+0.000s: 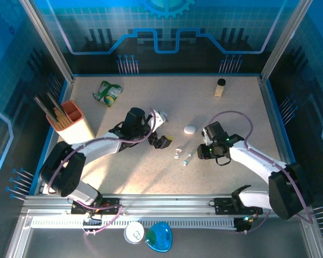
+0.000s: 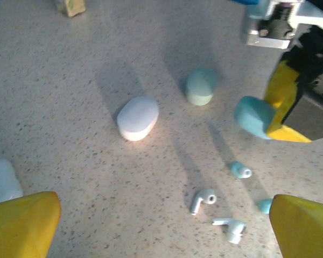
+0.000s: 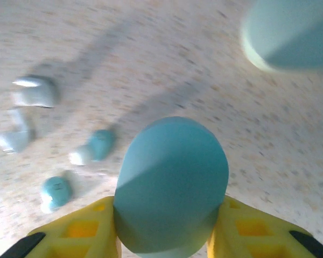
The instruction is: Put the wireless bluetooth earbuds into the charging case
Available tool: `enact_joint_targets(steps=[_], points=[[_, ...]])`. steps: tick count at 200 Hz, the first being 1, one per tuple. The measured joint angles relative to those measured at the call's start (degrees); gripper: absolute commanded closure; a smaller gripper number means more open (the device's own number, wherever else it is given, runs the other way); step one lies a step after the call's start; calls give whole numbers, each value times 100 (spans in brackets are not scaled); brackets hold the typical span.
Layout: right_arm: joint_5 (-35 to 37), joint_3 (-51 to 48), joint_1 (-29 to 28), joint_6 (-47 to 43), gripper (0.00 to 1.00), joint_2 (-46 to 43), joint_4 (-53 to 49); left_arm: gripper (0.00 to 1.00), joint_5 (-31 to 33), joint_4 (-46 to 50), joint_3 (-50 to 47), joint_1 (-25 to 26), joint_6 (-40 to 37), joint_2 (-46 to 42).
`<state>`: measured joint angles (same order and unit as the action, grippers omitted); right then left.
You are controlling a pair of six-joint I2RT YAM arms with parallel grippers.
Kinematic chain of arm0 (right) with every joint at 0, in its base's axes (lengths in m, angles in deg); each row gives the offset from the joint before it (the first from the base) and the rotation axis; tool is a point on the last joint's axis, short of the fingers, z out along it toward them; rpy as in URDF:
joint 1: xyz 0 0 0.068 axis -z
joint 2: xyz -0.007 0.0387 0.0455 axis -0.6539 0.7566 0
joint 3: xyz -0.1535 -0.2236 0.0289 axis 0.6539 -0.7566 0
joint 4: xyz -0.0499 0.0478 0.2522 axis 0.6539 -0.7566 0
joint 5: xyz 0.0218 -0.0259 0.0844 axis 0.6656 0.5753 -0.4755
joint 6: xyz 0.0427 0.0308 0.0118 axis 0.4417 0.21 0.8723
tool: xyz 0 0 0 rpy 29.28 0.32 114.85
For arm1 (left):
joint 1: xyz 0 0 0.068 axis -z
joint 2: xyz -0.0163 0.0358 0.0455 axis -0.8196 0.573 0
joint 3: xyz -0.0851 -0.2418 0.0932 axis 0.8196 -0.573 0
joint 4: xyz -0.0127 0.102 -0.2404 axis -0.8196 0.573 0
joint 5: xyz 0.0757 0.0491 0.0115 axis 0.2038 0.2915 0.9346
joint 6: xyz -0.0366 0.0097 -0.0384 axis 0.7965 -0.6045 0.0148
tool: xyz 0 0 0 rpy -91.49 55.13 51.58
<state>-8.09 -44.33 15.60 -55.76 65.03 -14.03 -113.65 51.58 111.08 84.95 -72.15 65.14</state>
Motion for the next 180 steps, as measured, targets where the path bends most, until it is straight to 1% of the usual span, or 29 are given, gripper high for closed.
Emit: enact_joint_targets(steps=[11,37,64,89,102,138,180], points=[[-315,107,-15,-354,64,-68,37,1,-291,-105,-149,-76,-11,-170],[-1069,299,-164,-1298,66,-297,127,1,-1019,-254,-501,-284,-243,-494],[-1696,579,-229,-2037,68,-455,59,2,-1705,-186,-601,-308,-588,-693],[-2190,975,-479,-2667,68,-483,-127,4,-2210,42,-573,-299,-769,-752],[-2409,1209,-629,-2944,68,-483,-251,8,-2406,181,-535,-282,-802,-752],[-2857,1762,-1034,-3547,68,-402,-568,21,-2872,686,-197,-153,-791,-673],[-3093,2114,-1193,-3906,69,-81,-748,29,-3327,964,-66,-74,-616,-658]])
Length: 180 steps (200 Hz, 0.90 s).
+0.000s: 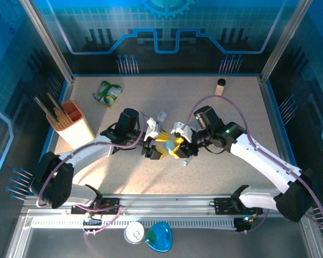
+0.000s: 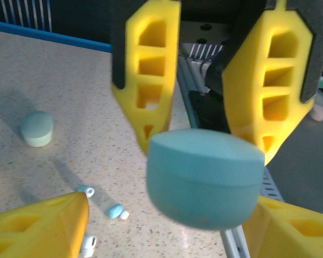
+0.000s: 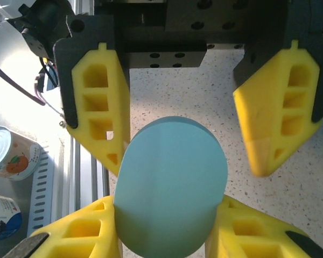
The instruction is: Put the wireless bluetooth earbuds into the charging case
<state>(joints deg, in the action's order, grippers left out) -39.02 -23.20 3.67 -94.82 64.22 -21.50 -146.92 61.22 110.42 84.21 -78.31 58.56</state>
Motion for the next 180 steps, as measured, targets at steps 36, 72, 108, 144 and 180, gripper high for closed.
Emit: enact_joint_targets(steps=[36,72,108,144,180], points=[[-44,83,-7,-168,69,199,-83,45,-273,168,2,74,20,0],[-114,94,-33,-249,70,225,-184,55,-356,245,11,79,2,0],[-153,116,-33,-295,69,227,-247,66,-400,304,26,79,13,0],[-149,116,-33,-258,47,227,-245,70,-413,330,26,79,0,0],[111,28,138,168,27,175,122,69,-297,68,26,61,-24,0]])
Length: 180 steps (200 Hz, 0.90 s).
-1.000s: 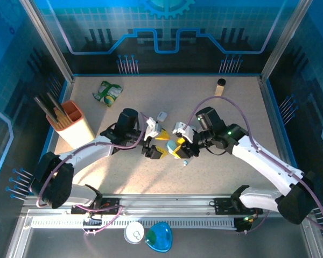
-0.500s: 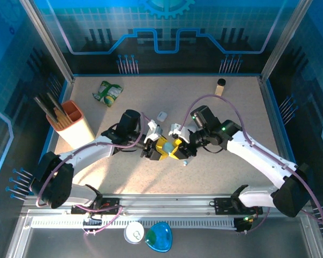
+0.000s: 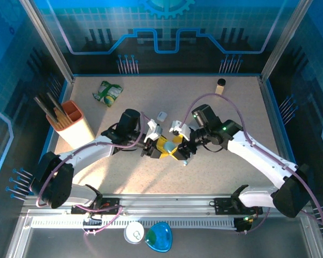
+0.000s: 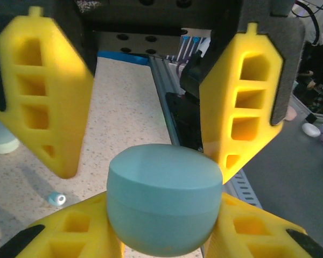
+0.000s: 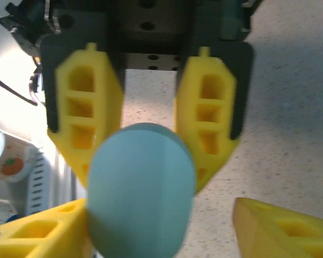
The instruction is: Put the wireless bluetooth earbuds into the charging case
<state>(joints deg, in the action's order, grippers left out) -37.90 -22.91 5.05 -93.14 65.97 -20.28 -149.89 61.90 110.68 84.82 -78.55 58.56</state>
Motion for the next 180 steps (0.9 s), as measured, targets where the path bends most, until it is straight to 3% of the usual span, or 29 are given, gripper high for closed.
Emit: enact_joint_targets(steps=[55,101,154,180], points=[[157,-229,470,599,25,-446,485,68,188,-699,-179,-96,81,-4],[448,-509,859,1121,23,-774,1054,67,227,-1705,-501,-138,575,-7],[518,-1110,1202,2094,24,-1624,1816,68,750,-4190,-1202,-293,1770,170],[955,-1434,1521,2914,27,-1869,1932,68,1064,-5574,-1427,-413,2483,529]])
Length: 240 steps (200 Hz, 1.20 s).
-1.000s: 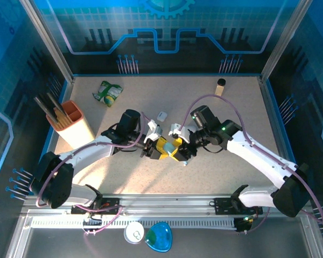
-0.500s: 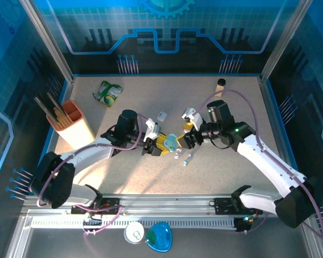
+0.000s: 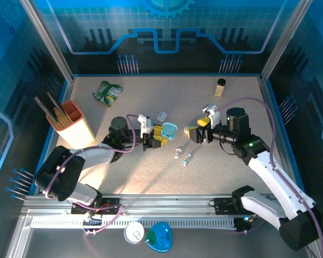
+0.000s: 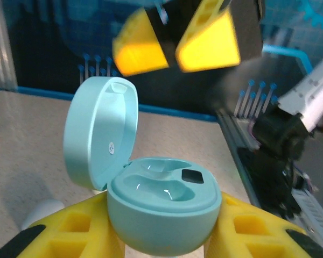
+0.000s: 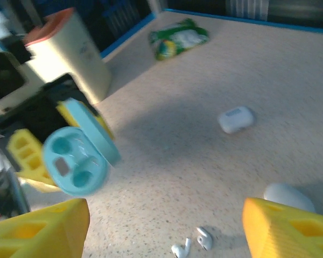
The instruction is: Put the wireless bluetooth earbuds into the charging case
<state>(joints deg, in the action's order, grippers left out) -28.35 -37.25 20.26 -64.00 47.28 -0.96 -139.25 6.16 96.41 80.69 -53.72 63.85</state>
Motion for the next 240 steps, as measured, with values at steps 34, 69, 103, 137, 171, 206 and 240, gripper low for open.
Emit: enact_joint_targets(steps=[34,69,103,137,171,206,240], points=[[772,-55,57,979,32,275,-599,68,306,-1108,-111,-74,494,184],[852,-420,52,1805,40,870,-929,68,409,-1593,-109,-74,680,254],[758,-638,-339,2149,47,1453,-907,68,431,-1757,-109,-94,721,275],[400,-896,-573,2339,51,1884,-562,68,431,-1818,-111,-118,721,275],[-7,-1224,-610,2452,56,2288,-37,68,428,-1840,-114,-118,719,275],[-304,-1322,-614,2485,59,2660,398,68,428,-1875,-116,-118,719,275],[-424,-1342,-614,2485,59,2813,688,68,426,-1875,-122,-118,719,275]])
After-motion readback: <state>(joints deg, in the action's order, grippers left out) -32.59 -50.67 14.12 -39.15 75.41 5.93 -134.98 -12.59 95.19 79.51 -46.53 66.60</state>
